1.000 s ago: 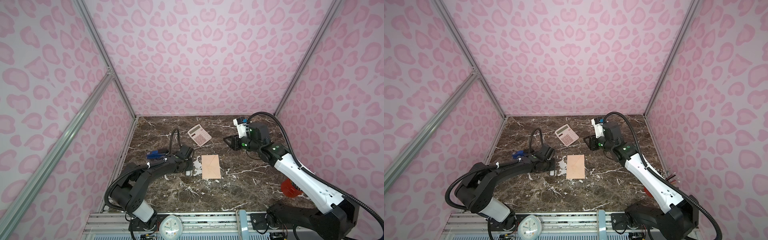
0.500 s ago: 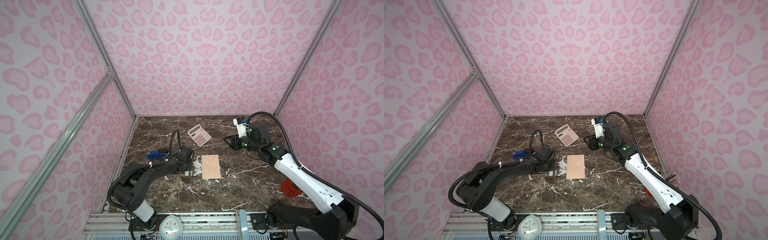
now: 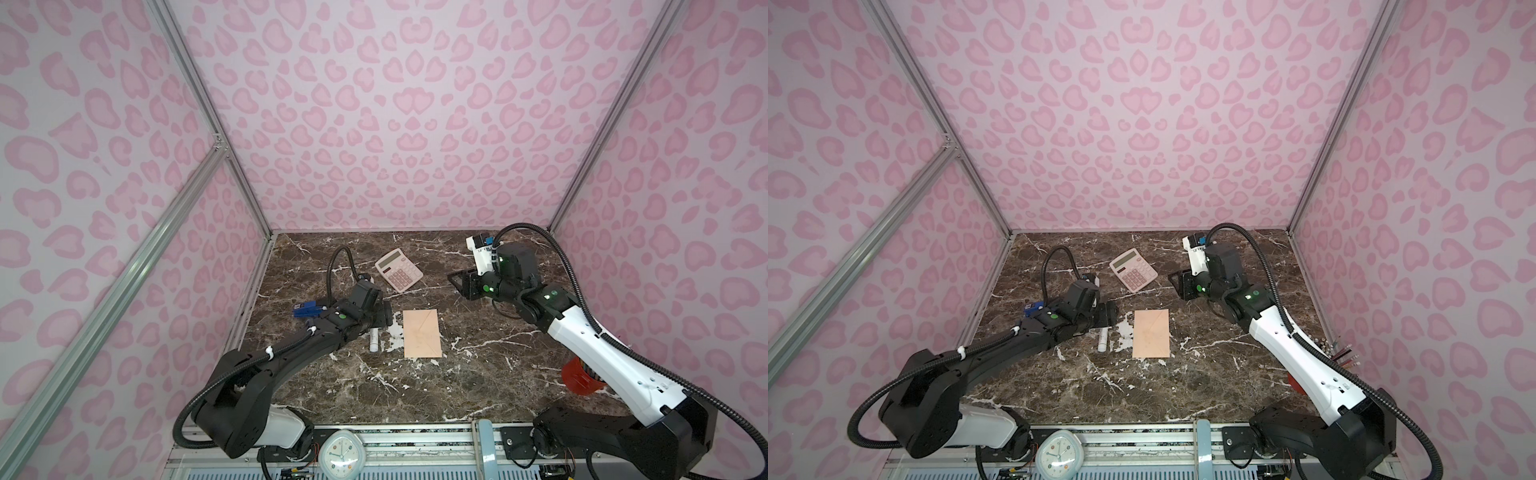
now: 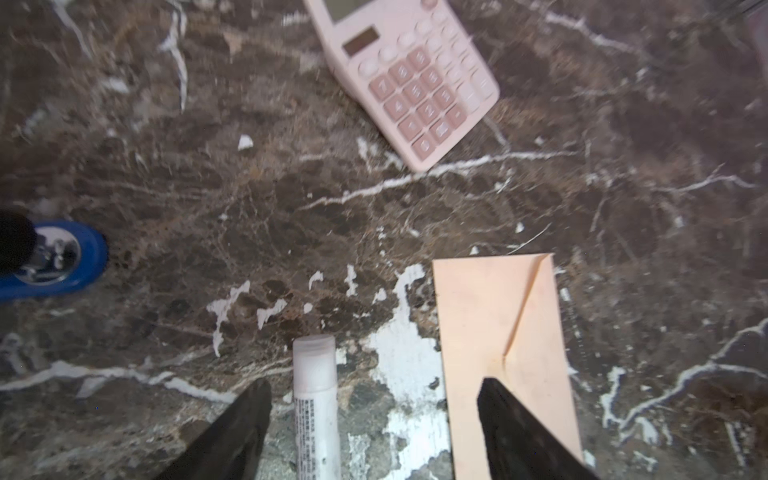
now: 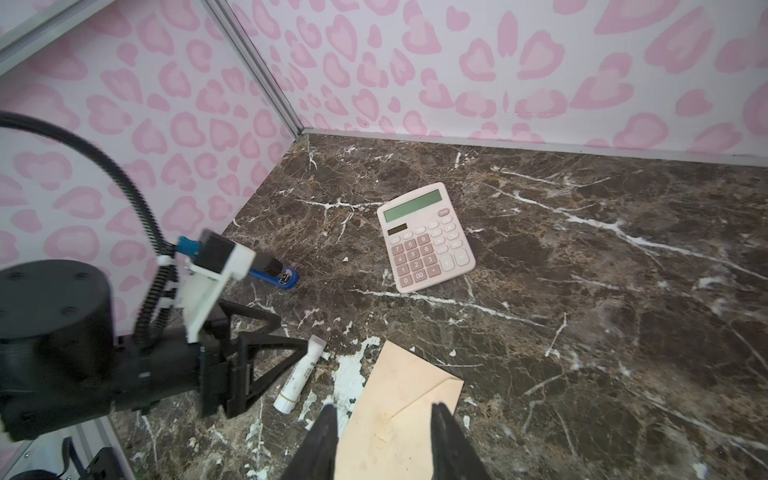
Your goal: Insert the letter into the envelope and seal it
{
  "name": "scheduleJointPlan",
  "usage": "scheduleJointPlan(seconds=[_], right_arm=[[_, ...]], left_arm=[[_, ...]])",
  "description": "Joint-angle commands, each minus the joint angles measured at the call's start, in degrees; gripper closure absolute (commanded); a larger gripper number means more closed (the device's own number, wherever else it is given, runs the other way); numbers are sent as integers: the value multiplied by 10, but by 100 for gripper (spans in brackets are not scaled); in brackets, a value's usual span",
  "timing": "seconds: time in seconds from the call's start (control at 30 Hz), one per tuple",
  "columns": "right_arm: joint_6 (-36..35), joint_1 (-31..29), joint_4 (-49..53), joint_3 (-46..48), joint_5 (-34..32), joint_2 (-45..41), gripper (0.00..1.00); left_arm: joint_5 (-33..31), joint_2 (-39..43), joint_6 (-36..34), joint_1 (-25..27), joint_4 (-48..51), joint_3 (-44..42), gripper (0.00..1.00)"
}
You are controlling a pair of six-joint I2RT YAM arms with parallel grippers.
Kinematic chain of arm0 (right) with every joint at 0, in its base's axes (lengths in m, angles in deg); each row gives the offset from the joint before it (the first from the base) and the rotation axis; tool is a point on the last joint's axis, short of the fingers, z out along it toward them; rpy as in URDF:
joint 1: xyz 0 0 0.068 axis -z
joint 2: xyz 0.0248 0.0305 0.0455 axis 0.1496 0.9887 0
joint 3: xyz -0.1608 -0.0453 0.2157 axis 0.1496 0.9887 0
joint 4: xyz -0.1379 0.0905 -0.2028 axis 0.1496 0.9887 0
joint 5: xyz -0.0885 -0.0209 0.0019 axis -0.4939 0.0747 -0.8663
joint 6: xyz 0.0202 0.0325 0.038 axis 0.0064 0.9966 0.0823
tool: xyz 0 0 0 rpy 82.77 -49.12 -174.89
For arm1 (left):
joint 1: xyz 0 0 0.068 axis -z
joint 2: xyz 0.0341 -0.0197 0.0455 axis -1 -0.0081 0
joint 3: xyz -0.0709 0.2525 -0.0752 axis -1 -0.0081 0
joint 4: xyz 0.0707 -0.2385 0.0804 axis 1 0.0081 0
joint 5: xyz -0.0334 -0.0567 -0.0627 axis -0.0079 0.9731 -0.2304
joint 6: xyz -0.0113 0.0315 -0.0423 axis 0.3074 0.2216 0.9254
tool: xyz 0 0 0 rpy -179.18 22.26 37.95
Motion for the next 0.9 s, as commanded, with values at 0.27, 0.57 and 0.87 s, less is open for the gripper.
scheduleJointPlan(seconds=[0.27,0.57,0.87], right_arm=[[-118,39,-250,214,-300,-63,43],[-149,130,-401,361,-417,-81,32],[-113,202,-570,466,-381,-32,3]], left_arm=[[-159,149,-95,-66,-161,-99,8],[-253,207,-147,-147,-330,-242,5],[-227,224,-173,-248,-425,-327,3]])
